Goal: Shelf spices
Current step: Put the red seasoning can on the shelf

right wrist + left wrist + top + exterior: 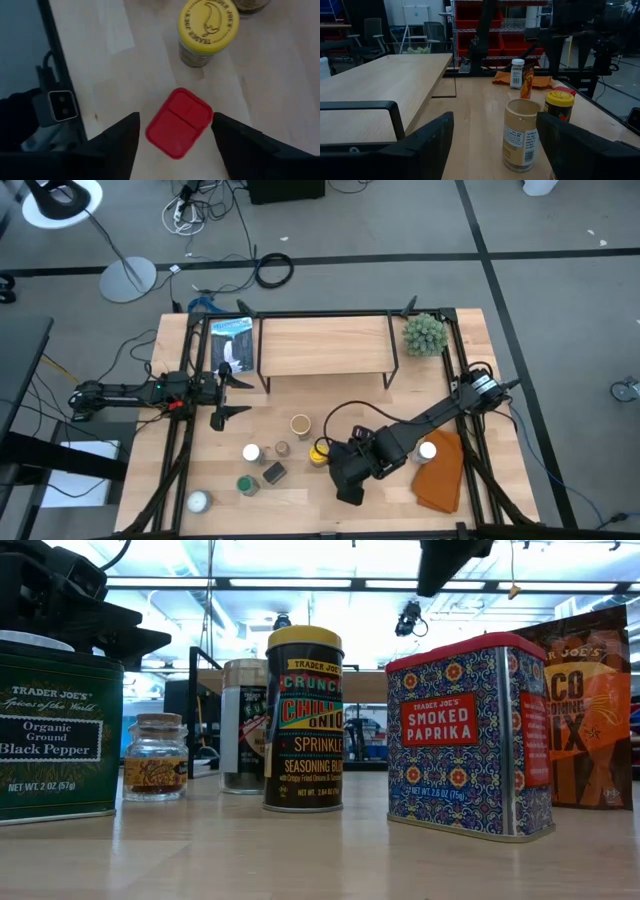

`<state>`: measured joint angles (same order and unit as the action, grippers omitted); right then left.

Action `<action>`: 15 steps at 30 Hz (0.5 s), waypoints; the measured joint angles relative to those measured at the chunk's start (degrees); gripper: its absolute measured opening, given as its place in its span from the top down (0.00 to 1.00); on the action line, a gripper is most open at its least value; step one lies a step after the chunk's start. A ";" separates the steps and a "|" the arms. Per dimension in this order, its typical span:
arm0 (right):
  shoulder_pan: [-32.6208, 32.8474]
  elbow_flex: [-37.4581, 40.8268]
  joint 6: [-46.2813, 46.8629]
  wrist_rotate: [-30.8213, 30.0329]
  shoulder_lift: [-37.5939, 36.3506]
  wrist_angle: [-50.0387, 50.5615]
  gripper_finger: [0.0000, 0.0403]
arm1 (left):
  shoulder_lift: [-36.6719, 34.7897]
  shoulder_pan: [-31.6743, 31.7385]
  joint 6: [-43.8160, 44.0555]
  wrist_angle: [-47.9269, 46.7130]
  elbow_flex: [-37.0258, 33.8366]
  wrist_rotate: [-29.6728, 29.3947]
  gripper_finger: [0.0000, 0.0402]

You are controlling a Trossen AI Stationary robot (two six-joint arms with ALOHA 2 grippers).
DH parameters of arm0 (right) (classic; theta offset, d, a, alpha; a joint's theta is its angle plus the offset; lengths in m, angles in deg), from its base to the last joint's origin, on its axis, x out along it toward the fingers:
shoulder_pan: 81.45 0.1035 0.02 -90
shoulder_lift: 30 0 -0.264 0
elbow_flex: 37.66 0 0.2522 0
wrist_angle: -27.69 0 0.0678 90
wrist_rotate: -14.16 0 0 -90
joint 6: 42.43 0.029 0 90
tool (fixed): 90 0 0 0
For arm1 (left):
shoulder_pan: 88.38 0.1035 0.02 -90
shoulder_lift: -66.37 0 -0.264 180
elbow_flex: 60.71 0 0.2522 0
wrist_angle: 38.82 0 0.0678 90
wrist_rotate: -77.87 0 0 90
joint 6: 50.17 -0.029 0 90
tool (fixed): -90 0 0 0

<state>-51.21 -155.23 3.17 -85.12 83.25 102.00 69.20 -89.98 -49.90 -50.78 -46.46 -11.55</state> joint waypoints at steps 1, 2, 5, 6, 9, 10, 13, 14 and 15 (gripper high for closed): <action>0.37 0.00 0.54 -0.49 0.00 0.86 0.33 | 0.00 0.01 0.00 0.00 0.02 0.00 0.28; 0.77 0.00 1.09 -1.03 0.00 1.70 0.30 | 0.01 0.01 0.00 -0.01 0.01 -0.01 0.28; 1.81 0.02 2.70 -3.44 0.00 3.25 0.21 | 0.00 0.02 0.00 0.00 0.02 0.00 0.28; 2.16 0.04 3.50 -4.74 0.00 3.43 0.17 | 0.02 0.02 0.00 0.00 0.02 -0.02 0.28; 3.20 0.04 8.56 -9.18 0.00 3.39 0.09 | 0.01 0.02 0.00 0.00 0.02 0.00 0.28; 3.48 0.04 9.80 -10.20 0.00 3.32 0.07 | 0.00 0.01 0.00 0.00 0.01 -0.01 0.28; 4.24 0.04 12.61 -12.22 0.02 3.33 0.02 | 0.00 0.01 0.00 0.00 0.02 -0.02 0.28; 4.42 0.04 13.75 -12.40 0.02 3.27 0.01 | 0.00 0.02 0.00 0.00 0.02 0.00 0.28; 4.57 0.04 14.89 -12.33 0.02 3.27 0.01 | 0.00 0.00 0.00 -0.01 0.02 0.00 0.28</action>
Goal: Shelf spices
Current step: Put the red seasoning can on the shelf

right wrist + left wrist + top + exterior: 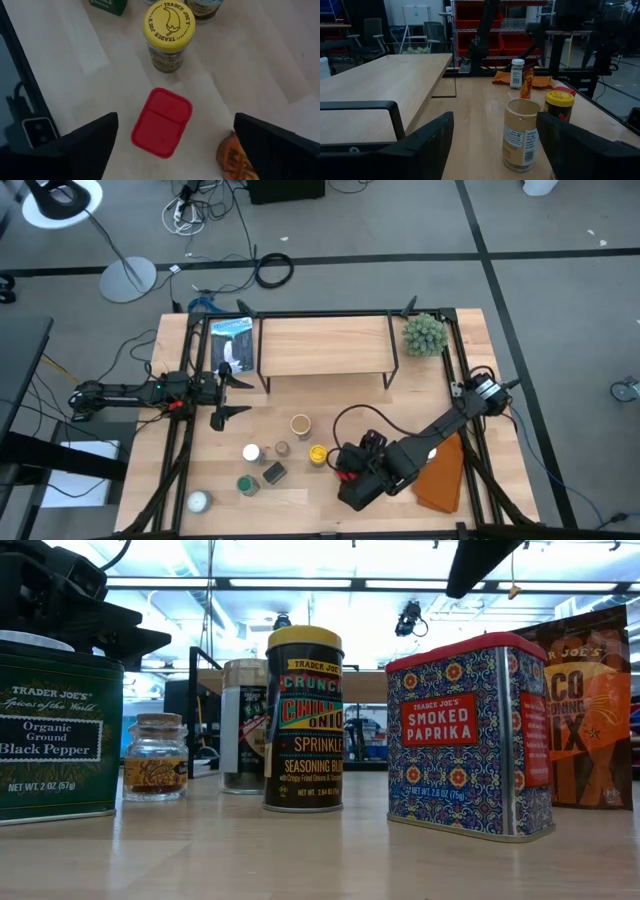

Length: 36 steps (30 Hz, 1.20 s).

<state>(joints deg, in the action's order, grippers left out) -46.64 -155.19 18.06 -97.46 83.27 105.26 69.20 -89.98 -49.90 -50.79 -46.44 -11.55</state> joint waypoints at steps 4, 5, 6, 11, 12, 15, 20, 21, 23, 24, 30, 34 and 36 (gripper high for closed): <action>0.39 1.21 3.67 -0.03 0.00 -1.10 0.04 | 0.00 0.00 0.00 0.01 -0.02 -0.01 0.28; 0.39 1.81 4.75 0.01 0.04 -1.08 0.05 | 0.00 0.01 0.00 0.01 0.00 -0.01 0.28; 0.39 2.31 5.89 0.15 0.10 -1.03 0.05 | 0.00 0.00 0.00 0.01 0.00 0.00 0.28; 0.37 5.88 9.93 3.17 0.14 -3.09 0.08 | 0.01 0.00 0.00 0.01 -0.01 -0.01 0.28; 0.37 6.17 10.54 3.49 0.15 -3.53 0.08 | 0.00 0.01 0.00 0.01 -0.01 0.00 0.28; 0.39 7.52 11.51 4.24 0.11 -5.89 0.08 | 0.00 0.02 0.00 0.01 -0.01 -0.01 0.28; 0.26 10.29 9.99 7.51 0.19 -13.84 0.08 | 0.00 0.00 0.00 0.01 -0.02 0.00 0.28; 0.14 10.49 9.51 7.91 0.73 -14.36 0.08 | 0.02 0.02 0.00 0.01 0.00 0.00 0.28; -0.05 10.66 8.62 8.34 1.26 -14.00 0.08 | 0.02 0.01 0.00 0.01 0.00 0.00 0.28; -0.26 10.68 8.44 8.30 1.47 -13.37 0.09 | 0.00 0.02 0.00 0.00 0.00 0.00 0.28; -1.48 10.60 7.14 7.38 2.47 -12.03 0.15 | 0.11 0.01 0.00 0.82 0.00 -0.51 0.28; -1.65 10.60 6.87 7.53 3.19 -12.77 0.21 | 0.09 0.00 0.00 1.65 -0.01 -0.76 0.28; -1.62 10.60 6.80 7.83 3.67 -12.53 0.24 | 0.13 0.02 0.00 1.61 0.00 -0.82 0.28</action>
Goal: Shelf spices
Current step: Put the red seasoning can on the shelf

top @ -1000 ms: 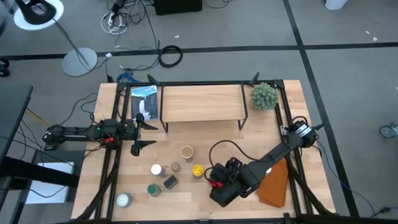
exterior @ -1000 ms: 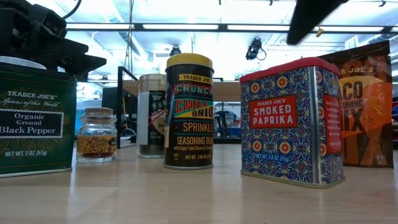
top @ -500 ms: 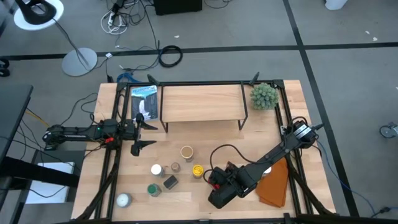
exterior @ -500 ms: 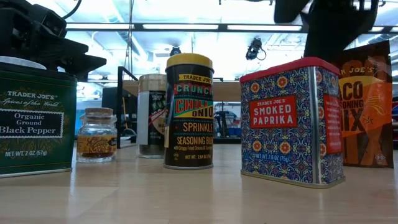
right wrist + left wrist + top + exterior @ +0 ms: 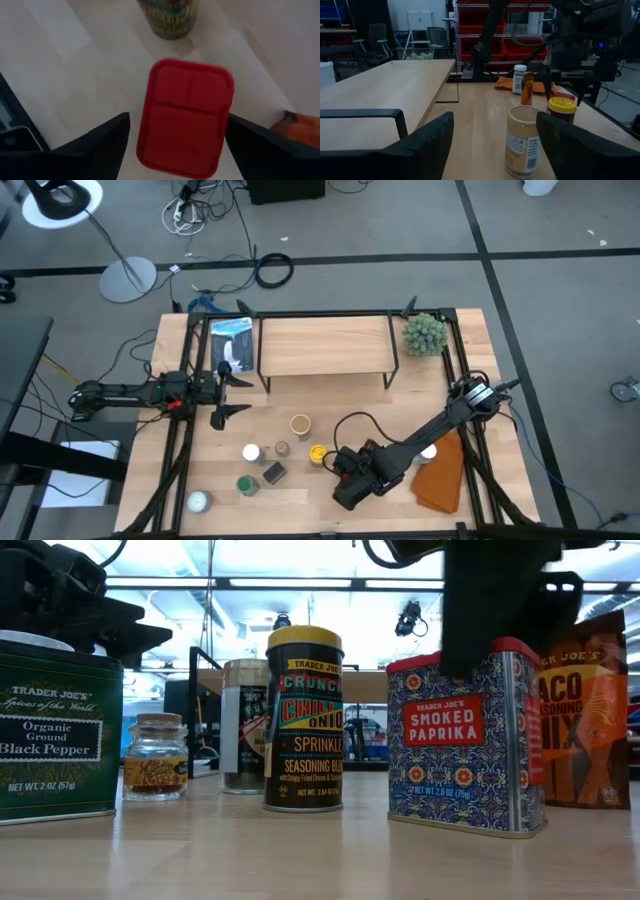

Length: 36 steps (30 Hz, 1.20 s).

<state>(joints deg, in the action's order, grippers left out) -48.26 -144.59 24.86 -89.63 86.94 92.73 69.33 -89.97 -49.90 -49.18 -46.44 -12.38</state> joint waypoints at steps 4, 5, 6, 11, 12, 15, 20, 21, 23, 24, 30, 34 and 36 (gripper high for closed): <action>-0.31 0.00 -0.47 0.09 0.24 0.40 0.30 | 0.00 0.00 0.00 -0.02 0.00 -0.08 0.28; -0.32 0.00 -0.71 0.07 0.24 0.41 0.31 | 0.00 0.00 0.00 -0.07 0.00 -0.09 0.28; -0.36 0.00 -0.98 0.06 0.24 0.50 0.33 | 0.03 -0.02 0.00 -0.02 -0.01 -0.09 0.28; -0.31 0.00 -2.08 0.14 -0.13 1.21 0.45 | 0.04 -0.02 0.00 0.73 0.00 -0.09 0.28; -0.33 0.00 -2.65 0.36 -0.13 1.48 0.46 | 0.05 -0.02 0.00 1.03 0.00 -0.07 0.28; -0.46 0.00 -4.12 1.19 -0.15 1.63 0.46 | 0.04 -0.02 0.00 1.54 -0.01 -0.07 0.28; -0.76 -0.40 -6.51 3.24 -0.38 2.96 0.41 | 0.05 0.00 0.00 1.49 0.00 -0.06 0.28; -0.76 -0.77 -7.00 3.33 -0.47 3.92 0.40 | 0.05 -0.02 0.00 1.50 0.00 -0.07 0.28; -0.76 -2.25 -8.24 3.31 -0.50 6.38 0.39 | 0.05 0.00 0.00 1.50 0.00 -0.07 0.28; -0.76 -3.16 -9.05 3.25 -0.50 8.17 0.39 | 0.05 -0.01 0.00 1.48 0.00 -0.05 0.28; -1.04 -9.16 -14.91 3.01 -0.54 15.28 0.45 | 0.05 -0.01 0.00 1.44 0.00 -0.04 0.28; -1.56 -14.19 -18.65 2.91 -0.59 19.56 0.43 | 0.05 0.00 0.00 1.43 -0.01 -0.03 0.28; -1.81 -17.25 -21.07 2.54 -0.59 22.93 0.40 | 0.05 -0.02 0.00 1.42 0.00 -0.02 0.28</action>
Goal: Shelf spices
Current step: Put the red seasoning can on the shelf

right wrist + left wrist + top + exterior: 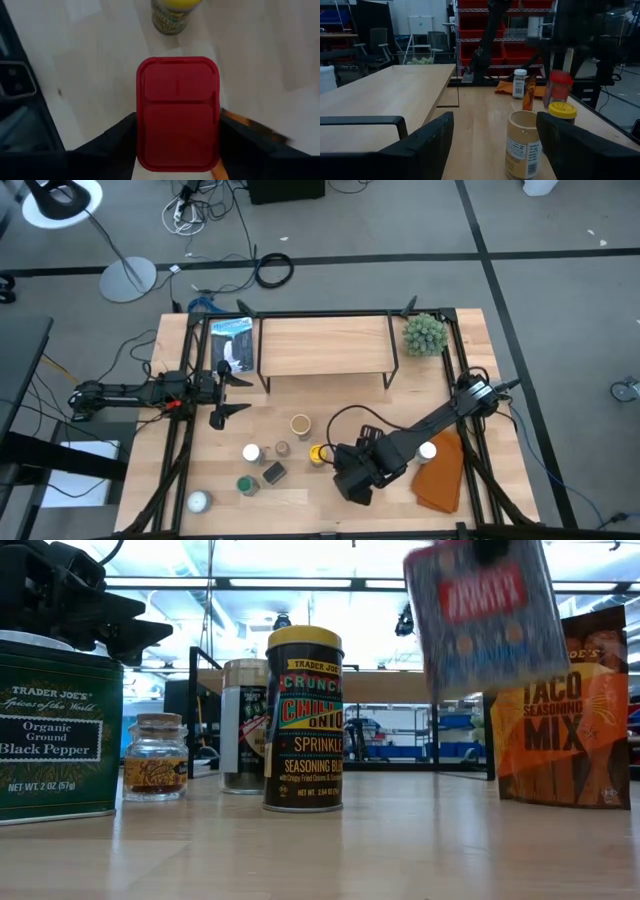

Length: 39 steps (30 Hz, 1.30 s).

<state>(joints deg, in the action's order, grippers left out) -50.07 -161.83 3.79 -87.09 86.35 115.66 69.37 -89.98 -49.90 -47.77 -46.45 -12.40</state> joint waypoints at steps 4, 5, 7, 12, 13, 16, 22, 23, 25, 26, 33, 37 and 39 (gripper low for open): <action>-0.56 -5.86 -4.01 -2.98 -0.06 8.04 0.40 | 0.00 0.00 0.00 0.00 -0.02 0.00 0.28; -0.74 -7.56 -4.39 -4.15 -0.04 10.51 0.41 | 0.00 0.00 0.00 0.00 0.01 0.02 0.28; -1.12 -10.61 -5.30 -6.70 -0.11 14.28 0.43 | 0.00 0.01 0.00 0.00 0.01 0.00 0.28; -2.88 -14.45 -12.71 -7.92 -2.23 15.39 0.43 | 0.00 0.00 0.00 0.00 0.00 0.02 0.28; -3.51 -14.76 -13.95 -7.63 -3.19 15.74 0.41 | 0.00 0.00 0.00 0.00 -0.02 0.02 0.28; -5.85 -14.58 -18.00 -7.63 -6.29 15.83 0.38 | 0.00 0.00 0.00 -0.01 0.01 0.02 0.28; -13.06 -14.51 -28.31 -7.58 -12.47 15.83 0.38 | 0.00 0.02 0.00 0.00 0.01 0.04 0.28; -14.69 -14.51 -29.76 -7.48 -13.39 15.83 0.39 | 0.00 0.00 0.00 0.00 0.00 0.02 0.28; -18.14 -14.49 -31.76 -5.34 -14.85 15.83 0.41 | 0.00 0.01 0.00 0.01 0.01 0.02 0.28; -19.77 -14.48 -32.12 -3.52 -15.52 15.85 0.42 | 0.00 0.01 0.00 0.02 0.01 0.03 0.28; -24.83 -14.40 -37.23 3.51 -18.72 15.83 0.47 | 0.00 0.00 0.00 0.00 0.00 0.03 0.28; -24.79 -14.38 -41.36 3.10 -20.44 15.83 0.49 | 0.00 0.00 0.00 0.00 0.01 0.03 0.28; -24.74 -13.56 -42.35 3.11 -21.58 15.78 0.50 | 0.00 0.02 0.00 -0.02 0.01 0.02 0.28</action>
<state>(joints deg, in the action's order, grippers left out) -74.81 -175.40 -38.56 -83.98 64.78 131.44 69.37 -89.96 -49.90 -47.78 -46.44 -12.38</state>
